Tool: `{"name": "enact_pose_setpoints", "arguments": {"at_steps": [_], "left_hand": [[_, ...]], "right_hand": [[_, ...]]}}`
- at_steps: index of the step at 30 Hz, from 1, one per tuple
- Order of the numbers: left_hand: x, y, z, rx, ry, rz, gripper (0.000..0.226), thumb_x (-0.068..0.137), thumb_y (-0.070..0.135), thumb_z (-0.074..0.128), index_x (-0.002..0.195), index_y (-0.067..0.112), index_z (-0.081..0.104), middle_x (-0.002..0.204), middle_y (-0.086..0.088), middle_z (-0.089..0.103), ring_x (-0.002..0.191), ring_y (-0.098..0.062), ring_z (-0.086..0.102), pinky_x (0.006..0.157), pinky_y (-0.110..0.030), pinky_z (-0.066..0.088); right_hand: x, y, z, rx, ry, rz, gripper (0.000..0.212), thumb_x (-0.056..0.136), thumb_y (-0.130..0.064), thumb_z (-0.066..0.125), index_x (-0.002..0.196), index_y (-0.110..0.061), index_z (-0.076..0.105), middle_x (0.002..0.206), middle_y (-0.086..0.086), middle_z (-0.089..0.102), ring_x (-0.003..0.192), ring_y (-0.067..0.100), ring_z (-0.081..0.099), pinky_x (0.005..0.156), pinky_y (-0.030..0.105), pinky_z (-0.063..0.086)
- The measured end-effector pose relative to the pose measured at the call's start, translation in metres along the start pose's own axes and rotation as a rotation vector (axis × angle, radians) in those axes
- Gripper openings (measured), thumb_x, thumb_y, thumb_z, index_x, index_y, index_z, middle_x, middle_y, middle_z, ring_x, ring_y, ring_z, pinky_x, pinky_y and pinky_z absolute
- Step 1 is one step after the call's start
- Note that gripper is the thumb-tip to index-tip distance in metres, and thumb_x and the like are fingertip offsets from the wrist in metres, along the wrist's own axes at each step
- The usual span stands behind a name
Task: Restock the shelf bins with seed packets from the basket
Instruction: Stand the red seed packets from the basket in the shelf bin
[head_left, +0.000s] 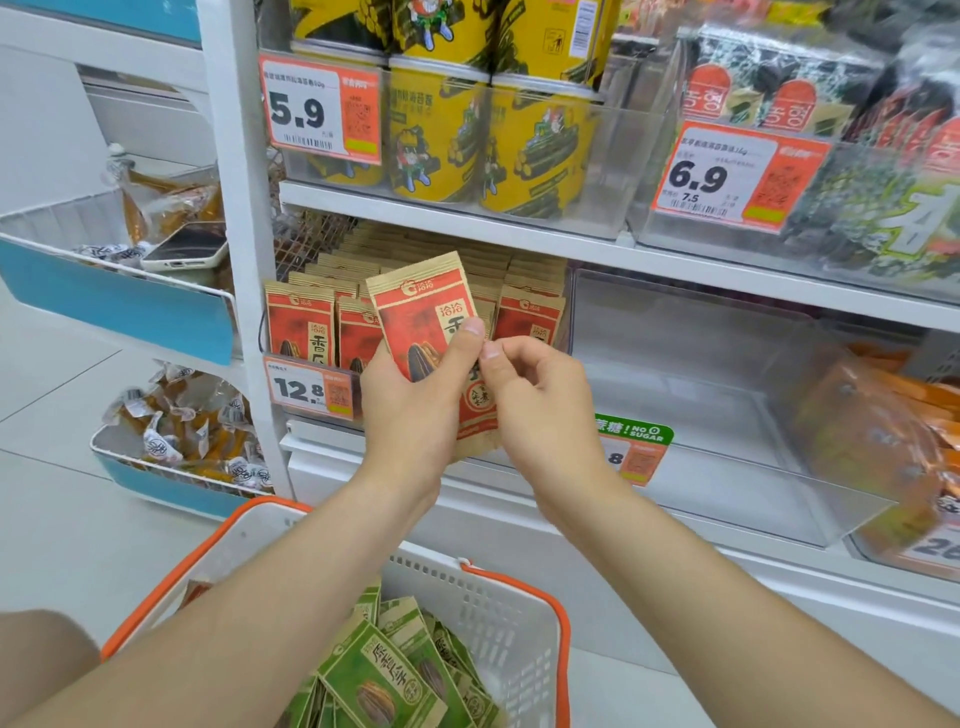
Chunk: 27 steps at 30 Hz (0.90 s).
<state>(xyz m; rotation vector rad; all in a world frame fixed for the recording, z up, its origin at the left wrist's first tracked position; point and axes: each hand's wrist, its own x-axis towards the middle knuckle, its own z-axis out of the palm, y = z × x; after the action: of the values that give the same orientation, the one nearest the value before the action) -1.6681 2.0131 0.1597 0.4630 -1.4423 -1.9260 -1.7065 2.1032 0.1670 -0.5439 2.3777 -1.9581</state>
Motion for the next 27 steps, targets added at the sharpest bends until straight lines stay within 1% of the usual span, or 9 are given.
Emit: {"name": "enact_pose_setpoints", "arguments": {"at_steps": [3,6,8,11,15,17,19,22,27], "left_hand": [[0.005,0.003,0.001,0.069,-0.080,0.064,0.022,0.094,0.035,0.078,0.111,0.021,0.074,0.102,0.001,0.081,0.096,-0.019,0.078,0.089,-0.047,0.063],[0.006,0.002,0.005,0.188,-0.171,0.169,0.025,0.104,0.044,0.062,0.115,0.024,0.073,0.105,0.004,0.080,0.101,-0.016,0.076,0.091,-0.045,0.061],[0.007,-0.001,0.006,0.253,-0.193,0.190,0.037,0.109,0.051,0.046,0.117,0.025,0.071,0.105,0.005,0.078,0.102,-0.010,0.074,0.091,-0.041,0.059],[0.019,-0.006,0.004,0.365,-0.099,0.169,0.053,0.105,0.065,0.032,0.109,0.024,0.065,0.104,0.005,0.073,0.102,-0.013,0.068,0.096,-0.047,0.054],[0.030,-0.009,-0.006,0.548,-0.006,0.235,0.006,0.103,0.022,0.053,0.109,0.021,0.055,0.110,0.002,0.058,0.101,-0.017,0.057,0.097,-0.040,0.048],[0.032,-0.014,-0.012,0.688,-0.055,0.241,0.020,0.095,0.009,0.056,0.111,0.022,0.054,0.115,0.001,0.052,0.105,-0.024,0.055,0.099,-0.042,0.045],[0.032,-0.019,-0.015,0.816,-0.126,0.203,0.027,0.091,0.008,0.058,0.113,0.025,0.054,0.119,0.000,0.047,0.110,-0.030,0.053,0.103,-0.047,0.043],[0.027,-0.024,-0.018,0.949,-0.238,0.152,0.030,0.092,0.012,0.059,0.117,0.027,0.053,0.122,0.000,0.041,0.118,-0.030,0.047,0.106,-0.046,0.040],[0.024,-0.026,-0.019,1.061,-0.272,0.194,0.028,0.095,0.015,0.058,0.120,0.029,0.053,0.127,0.002,0.039,0.125,-0.025,0.036,0.102,-0.041,0.035]], "right_hand": [[0.012,-0.007,-0.018,0.108,-0.082,0.105,0.009,0.100,-0.025,0.066,0.106,-0.018,0.065,0.099,0.011,0.076,0.089,0.021,0.074,0.079,0.046,0.061],[0.021,-0.015,-0.034,0.095,-0.181,-0.037,0.027,0.101,-0.015,0.065,0.127,-0.020,0.063,0.099,0.001,0.079,0.091,0.015,0.077,0.076,0.032,0.060],[0.025,-0.016,-0.041,-0.022,-0.195,-0.191,0.019,0.103,-0.015,0.064,0.119,-0.018,0.072,0.095,0.000,0.081,0.092,0.021,0.078,0.084,0.042,0.063],[0.033,-0.013,-0.048,-0.006,-0.030,-0.243,0.012,0.100,-0.016,0.069,0.110,-0.017,0.076,0.086,-0.001,0.081,0.086,0.020,0.079,0.084,0.051,0.063],[0.050,-0.007,-0.056,-0.208,0.163,-0.504,0.009,0.096,-0.013,0.071,0.106,-0.015,0.072,0.089,-0.011,0.079,0.085,0.006,0.075,0.087,0.046,0.059],[0.064,0.004,-0.059,-0.347,0.129,-0.520,0.008,0.097,-0.015,0.070,0.103,-0.015,0.066,0.086,-0.008,0.075,0.081,0.018,0.072,0.083,0.047,0.056],[0.076,0.016,-0.059,-0.535,0.056,-0.439,0.012,0.097,-0.021,0.070,0.099,-0.017,0.059,0.081,-0.003,0.071,0.080,0.028,0.065,0.080,0.043,0.051],[0.085,0.026,-0.056,-0.782,0.000,-0.364,0.017,0.090,-0.019,0.072,0.102,-0.022,0.062,0.085,-0.008,0.067,0.092,0.025,0.061,0.078,0.031,0.037],[0.095,0.029,-0.045,-1.083,0.039,-0.305,0.040,0.090,-0.037,0.072,0.125,-0.027,0.056,0.102,-0.002,0.071,0.114,0.033,0.052,0.093,0.045,0.033]]}}
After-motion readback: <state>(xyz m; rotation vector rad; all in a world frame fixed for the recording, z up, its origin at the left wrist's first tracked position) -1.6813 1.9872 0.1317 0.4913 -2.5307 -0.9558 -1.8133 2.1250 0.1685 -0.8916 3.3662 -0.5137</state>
